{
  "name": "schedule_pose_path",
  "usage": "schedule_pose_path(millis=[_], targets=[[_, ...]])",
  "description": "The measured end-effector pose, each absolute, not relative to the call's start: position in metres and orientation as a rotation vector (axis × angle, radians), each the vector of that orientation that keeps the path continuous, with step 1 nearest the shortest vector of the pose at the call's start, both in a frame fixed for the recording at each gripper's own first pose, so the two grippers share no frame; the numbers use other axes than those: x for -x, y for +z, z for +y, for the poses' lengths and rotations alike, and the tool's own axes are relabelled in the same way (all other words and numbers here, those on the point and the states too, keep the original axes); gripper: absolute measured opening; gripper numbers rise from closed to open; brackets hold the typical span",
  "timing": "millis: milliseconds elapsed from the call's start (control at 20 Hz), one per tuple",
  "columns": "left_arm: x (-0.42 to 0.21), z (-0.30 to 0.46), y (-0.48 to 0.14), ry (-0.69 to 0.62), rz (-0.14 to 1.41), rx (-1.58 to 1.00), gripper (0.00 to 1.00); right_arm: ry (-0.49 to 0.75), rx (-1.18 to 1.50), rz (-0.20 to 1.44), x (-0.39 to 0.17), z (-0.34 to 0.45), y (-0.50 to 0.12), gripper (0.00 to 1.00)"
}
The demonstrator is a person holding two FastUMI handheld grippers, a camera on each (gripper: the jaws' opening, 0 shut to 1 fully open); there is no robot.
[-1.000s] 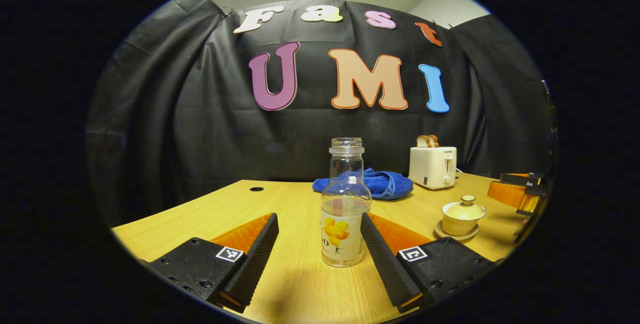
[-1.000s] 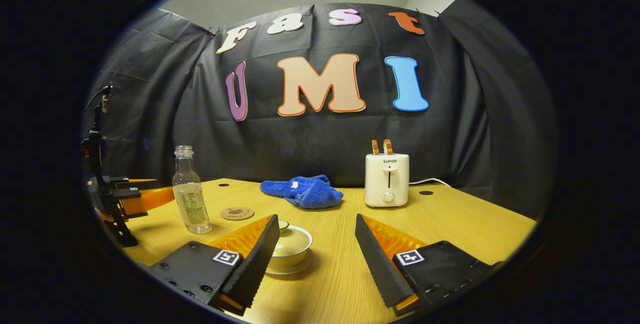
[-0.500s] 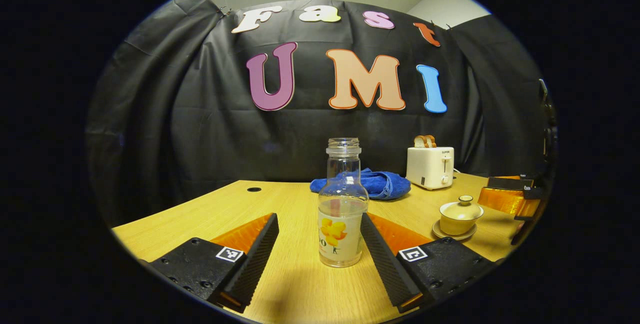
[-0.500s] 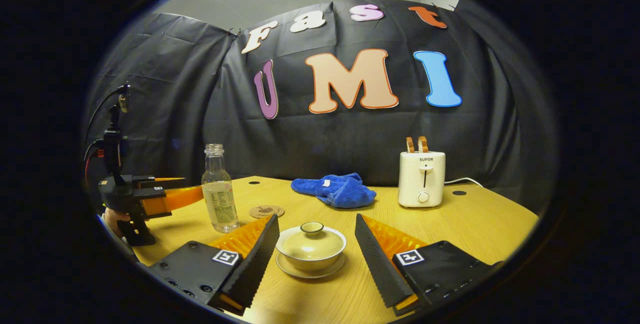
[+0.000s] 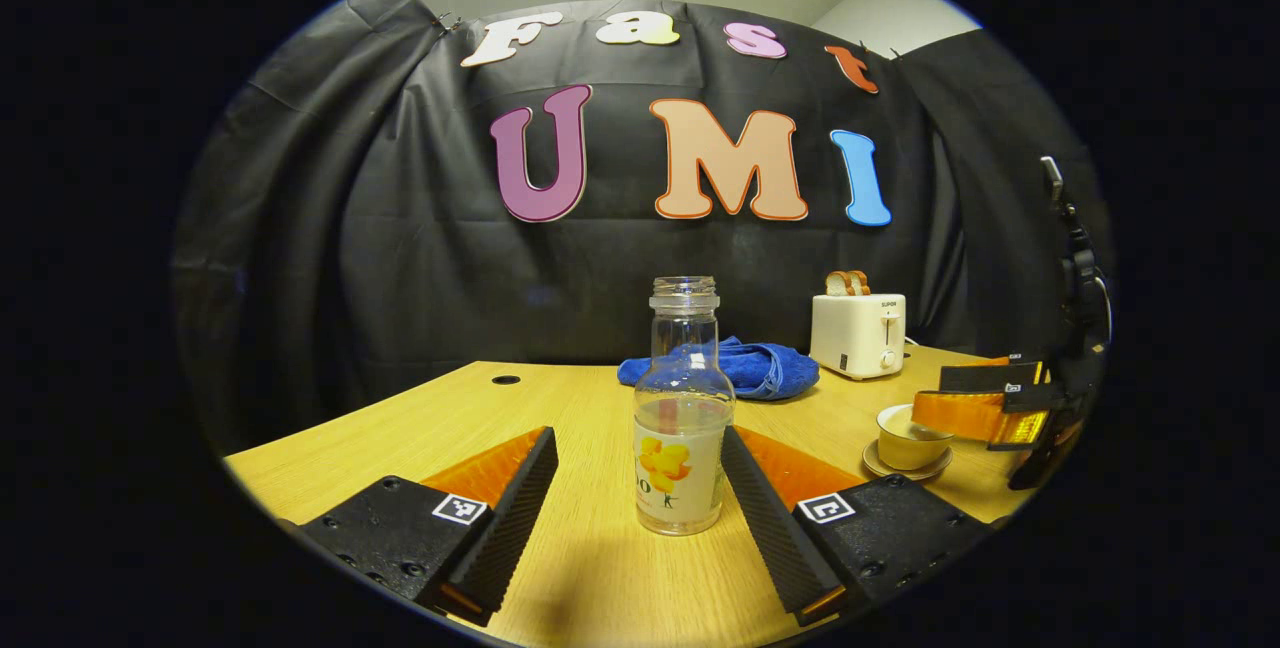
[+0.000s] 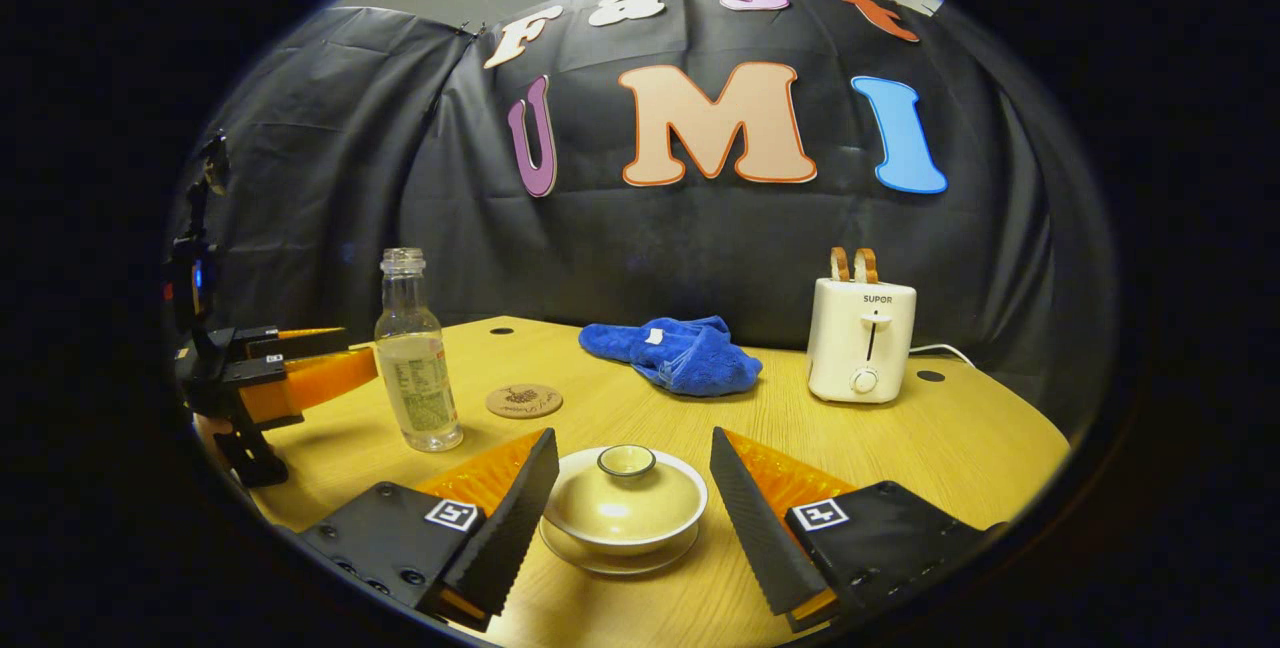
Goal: Open the teacup lid with one hand, grasp the water bottle and pour water into the teacup with the other hand; after pouring, place the water bottle on the coaster and then close the teacup lid.
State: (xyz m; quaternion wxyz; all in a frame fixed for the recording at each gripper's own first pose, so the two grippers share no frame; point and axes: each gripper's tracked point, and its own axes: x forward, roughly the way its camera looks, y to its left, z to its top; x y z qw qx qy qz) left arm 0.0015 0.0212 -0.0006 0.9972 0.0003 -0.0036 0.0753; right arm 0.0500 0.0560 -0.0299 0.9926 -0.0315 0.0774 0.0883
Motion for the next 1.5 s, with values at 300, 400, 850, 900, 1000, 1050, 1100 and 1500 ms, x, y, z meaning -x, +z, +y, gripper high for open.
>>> schedule_pose_path(millis=[300, 400, 850, 900, 1000, 1050, 1100, 1500], targets=[[-0.002, 0.021, 0.0, 0.15, -0.005, 0.001, 0.98, 0.169, 0.101, 0.192, -0.059, 0.062, -0.036, 0.65], [-0.001, 0.021, 0.0, 0.15, -0.005, 0.001, 0.96, 0.168, 0.113, 0.199, -0.06, 0.064, -0.038, 0.63], [-0.001, 0.021, 0.0, 0.15, -0.004, 0.001, 0.96, 0.153, 0.127, 0.182, -0.061, 0.061, -0.035, 0.61], [-0.001, 0.021, 0.0, 0.15, -0.005, 0.0, 0.96, 0.153, 0.122, 0.175, -0.061, 0.062, -0.035, 0.61], [-0.001, 0.021, 0.0, 0.15, -0.006, 0.0, 0.96, 0.138, 0.104, 0.167, -0.065, 0.061, -0.034, 0.49], [-0.002, 0.021, -0.001, 0.15, -0.006, 0.0, 0.96, 0.145, 0.098, 0.172, -0.065, 0.062, -0.035, 0.36], [-0.002, 0.021, 0.0, 0.151, -0.006, 0.001, 0.96, 0.146, 0.097, 0.173, -0.064, 0.06, -0.035, 0.36], [-0.002, 0.02, -0.001, 0.148, -0.005, 0.001, 0.96, 0.123, 0.06, 0.096, -0.058, 0.052, -0.021, 0.3]])
